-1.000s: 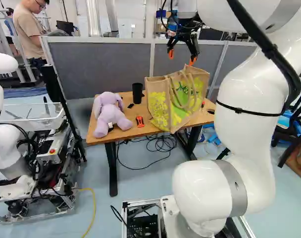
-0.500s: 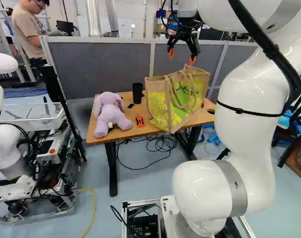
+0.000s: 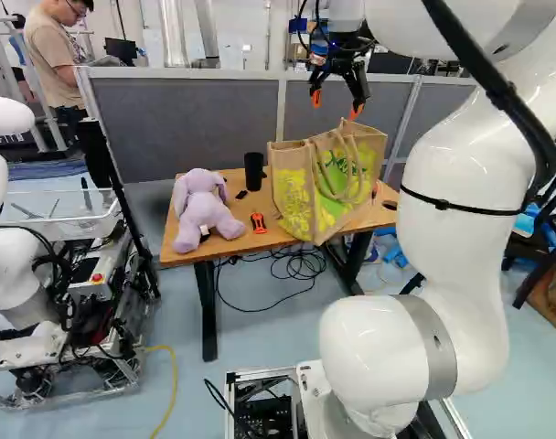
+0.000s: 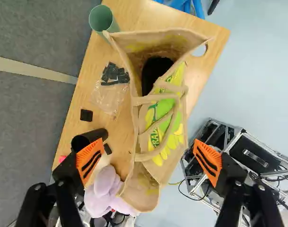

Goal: Pick up the bag on the ground and place it on the table

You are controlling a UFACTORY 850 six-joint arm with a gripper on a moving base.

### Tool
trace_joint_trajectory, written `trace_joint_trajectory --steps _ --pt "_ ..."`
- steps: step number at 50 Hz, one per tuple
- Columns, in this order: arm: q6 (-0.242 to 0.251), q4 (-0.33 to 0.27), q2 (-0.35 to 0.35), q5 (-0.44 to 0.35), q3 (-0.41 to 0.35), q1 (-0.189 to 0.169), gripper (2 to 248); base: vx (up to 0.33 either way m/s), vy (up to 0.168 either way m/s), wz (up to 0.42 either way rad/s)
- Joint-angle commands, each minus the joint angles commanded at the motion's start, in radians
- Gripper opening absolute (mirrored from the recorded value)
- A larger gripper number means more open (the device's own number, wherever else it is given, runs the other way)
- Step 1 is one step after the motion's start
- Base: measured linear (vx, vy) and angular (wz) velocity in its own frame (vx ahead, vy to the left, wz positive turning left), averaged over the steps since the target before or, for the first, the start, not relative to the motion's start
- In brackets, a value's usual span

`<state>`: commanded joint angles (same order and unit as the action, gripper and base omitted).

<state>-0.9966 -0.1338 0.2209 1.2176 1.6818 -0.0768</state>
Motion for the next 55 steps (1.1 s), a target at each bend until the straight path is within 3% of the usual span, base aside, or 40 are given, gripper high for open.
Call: trace_joint_trajectory --steps 55 --pt "0.000 0.000 0.000 0.000 0.000 0.000 247 -0.137 -0.003 0.006"
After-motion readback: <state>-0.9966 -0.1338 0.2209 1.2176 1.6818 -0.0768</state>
